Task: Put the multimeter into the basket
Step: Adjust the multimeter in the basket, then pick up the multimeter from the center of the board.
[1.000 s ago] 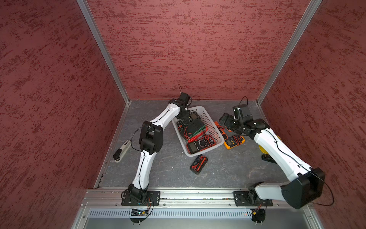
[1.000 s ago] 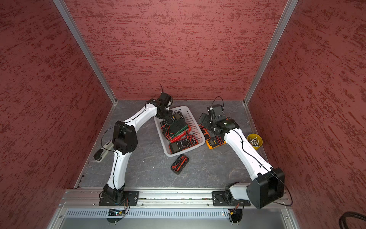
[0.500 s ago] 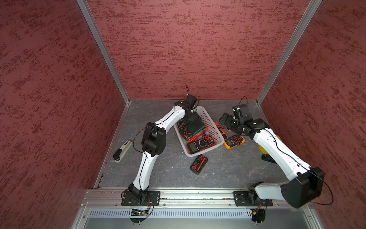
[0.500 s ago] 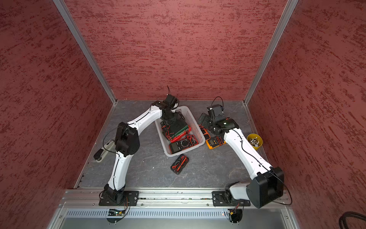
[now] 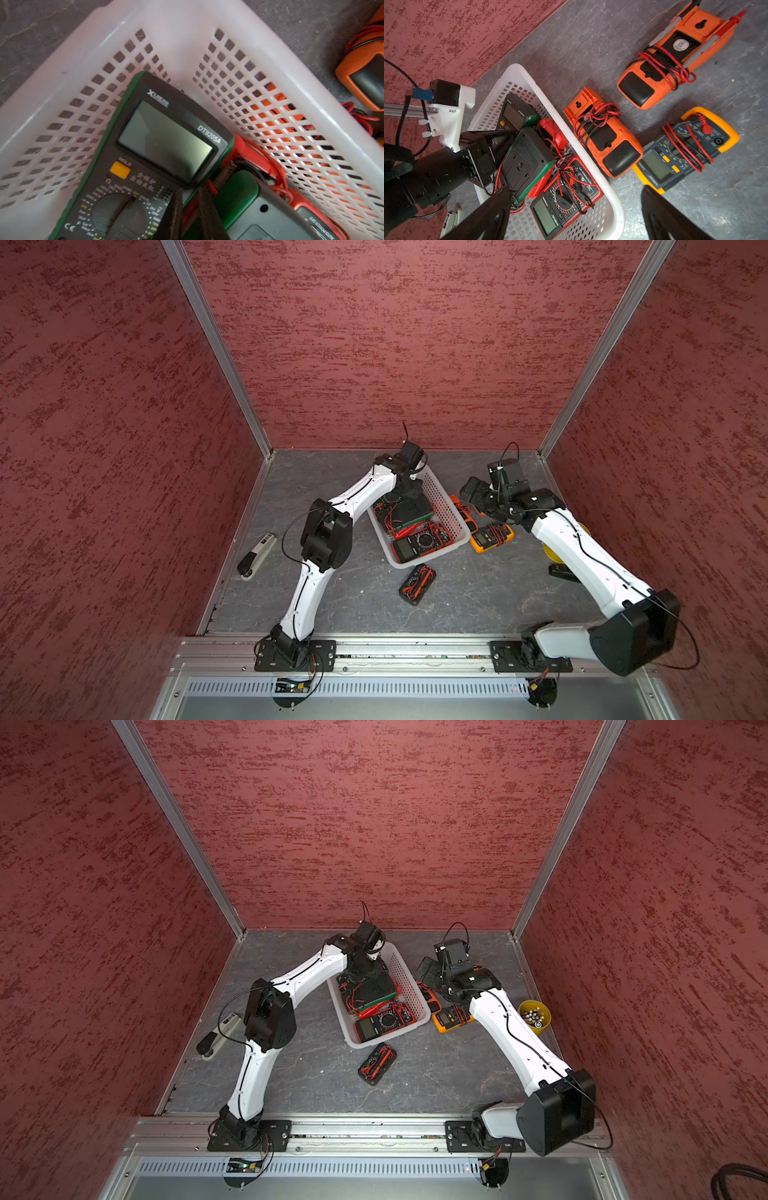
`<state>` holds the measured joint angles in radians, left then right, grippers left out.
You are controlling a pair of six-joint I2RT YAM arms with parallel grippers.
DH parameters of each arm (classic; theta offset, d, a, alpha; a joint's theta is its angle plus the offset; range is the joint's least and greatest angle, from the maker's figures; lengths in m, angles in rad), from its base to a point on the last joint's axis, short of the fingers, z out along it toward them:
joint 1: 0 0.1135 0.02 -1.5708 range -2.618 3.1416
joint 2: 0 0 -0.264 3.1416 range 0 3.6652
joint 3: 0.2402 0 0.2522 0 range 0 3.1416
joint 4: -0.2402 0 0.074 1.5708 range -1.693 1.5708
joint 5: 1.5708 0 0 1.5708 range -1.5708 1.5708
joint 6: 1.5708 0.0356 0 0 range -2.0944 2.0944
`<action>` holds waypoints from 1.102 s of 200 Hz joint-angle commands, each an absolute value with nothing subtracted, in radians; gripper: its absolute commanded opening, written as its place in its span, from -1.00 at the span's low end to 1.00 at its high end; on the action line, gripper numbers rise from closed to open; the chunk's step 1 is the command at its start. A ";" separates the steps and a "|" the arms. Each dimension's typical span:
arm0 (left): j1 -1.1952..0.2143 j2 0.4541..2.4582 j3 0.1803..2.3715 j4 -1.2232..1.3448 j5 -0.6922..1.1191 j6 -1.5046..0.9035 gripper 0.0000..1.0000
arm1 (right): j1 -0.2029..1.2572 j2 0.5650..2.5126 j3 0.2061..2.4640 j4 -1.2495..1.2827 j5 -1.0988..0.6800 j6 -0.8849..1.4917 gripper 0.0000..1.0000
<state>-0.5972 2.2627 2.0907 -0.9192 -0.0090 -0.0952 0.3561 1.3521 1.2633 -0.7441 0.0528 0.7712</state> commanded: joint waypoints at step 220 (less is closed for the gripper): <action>-0.528 1.891 1.811 -0.850 -0.138 -0.305 0.99 | 0.034 1.562 1.243 -0.922 0.037 0.762 0.98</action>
